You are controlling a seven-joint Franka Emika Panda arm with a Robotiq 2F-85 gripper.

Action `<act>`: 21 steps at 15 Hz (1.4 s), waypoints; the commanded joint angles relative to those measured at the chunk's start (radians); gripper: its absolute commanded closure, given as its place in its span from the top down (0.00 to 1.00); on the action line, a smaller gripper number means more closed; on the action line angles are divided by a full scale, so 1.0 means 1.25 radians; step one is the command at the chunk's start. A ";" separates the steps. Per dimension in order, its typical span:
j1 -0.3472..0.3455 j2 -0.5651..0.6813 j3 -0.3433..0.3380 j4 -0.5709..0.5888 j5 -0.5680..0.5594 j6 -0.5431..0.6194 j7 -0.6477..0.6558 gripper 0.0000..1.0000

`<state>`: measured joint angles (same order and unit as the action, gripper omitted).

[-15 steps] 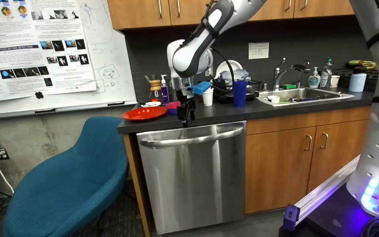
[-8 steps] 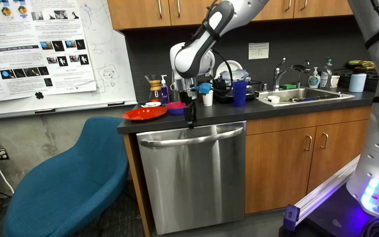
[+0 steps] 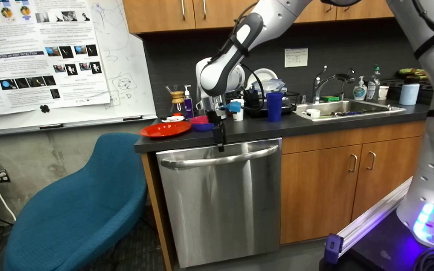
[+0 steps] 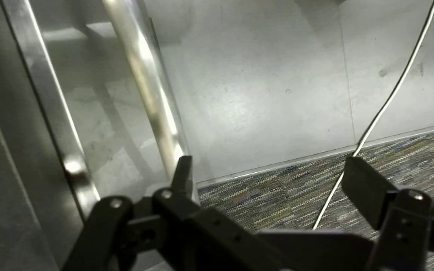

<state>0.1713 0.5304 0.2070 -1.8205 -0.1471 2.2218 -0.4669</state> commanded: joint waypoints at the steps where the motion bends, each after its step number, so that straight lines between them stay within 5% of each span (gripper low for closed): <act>1: -0.014 0.042 0.007 0.061 0.000 -0.012 -0.038 1.00; 9: -0.044 0.107 -0.019 0.129 -0.014 0.024 -0.050 1.00; 21: -0.053 0.068 -0.006 0.067 0.006 0.043 -0.033 1.00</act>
<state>0.1213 0.6497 0.1891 -1.6915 -0.1512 2.2489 -0.5176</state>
